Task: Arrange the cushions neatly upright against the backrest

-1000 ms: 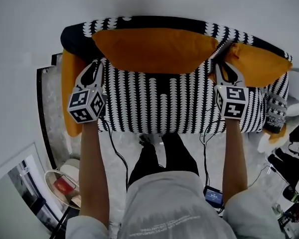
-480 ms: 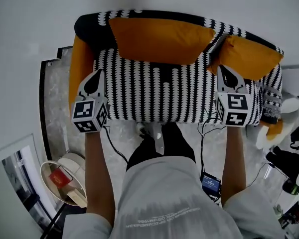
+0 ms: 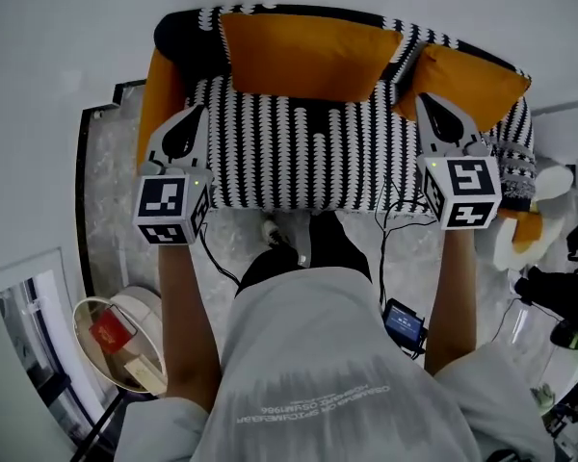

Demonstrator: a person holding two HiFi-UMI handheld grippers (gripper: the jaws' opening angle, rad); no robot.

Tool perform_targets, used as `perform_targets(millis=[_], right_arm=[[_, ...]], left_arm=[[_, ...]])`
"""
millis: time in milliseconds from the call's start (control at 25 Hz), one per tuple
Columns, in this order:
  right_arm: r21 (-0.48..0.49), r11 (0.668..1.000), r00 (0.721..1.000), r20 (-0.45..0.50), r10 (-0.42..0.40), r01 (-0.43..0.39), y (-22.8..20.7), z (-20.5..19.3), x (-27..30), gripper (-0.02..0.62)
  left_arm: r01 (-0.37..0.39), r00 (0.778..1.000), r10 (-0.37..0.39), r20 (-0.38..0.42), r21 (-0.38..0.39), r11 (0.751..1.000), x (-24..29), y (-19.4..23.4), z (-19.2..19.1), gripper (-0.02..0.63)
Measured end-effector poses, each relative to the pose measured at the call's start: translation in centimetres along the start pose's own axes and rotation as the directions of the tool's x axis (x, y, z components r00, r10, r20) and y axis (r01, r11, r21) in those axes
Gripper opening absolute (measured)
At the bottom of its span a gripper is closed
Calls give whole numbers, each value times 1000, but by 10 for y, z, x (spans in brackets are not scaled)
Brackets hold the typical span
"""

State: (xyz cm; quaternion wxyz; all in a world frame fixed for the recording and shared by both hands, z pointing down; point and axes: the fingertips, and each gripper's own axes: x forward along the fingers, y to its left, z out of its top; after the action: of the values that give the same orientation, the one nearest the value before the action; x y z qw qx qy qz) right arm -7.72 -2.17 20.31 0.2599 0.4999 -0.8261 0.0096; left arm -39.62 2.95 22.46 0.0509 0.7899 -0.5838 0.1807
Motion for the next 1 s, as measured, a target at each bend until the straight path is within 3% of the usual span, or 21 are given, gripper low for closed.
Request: perform_targets(millis=[480,720,1000], right_arm=[[-26,999,997,57,44,-43,40,20,-86,3],[-32,999,993,115,0,3,40,44,-109,3],[-23,999,988,147,-41,45,37,52,-127,3]], left_arm=[[107,988,-112,106,56,993,-48,-61,44,18],[130,977,-150,151,140,982,-64,-83,78,18],[126,973,-150,175,136,983,-75,-87,90,18]])
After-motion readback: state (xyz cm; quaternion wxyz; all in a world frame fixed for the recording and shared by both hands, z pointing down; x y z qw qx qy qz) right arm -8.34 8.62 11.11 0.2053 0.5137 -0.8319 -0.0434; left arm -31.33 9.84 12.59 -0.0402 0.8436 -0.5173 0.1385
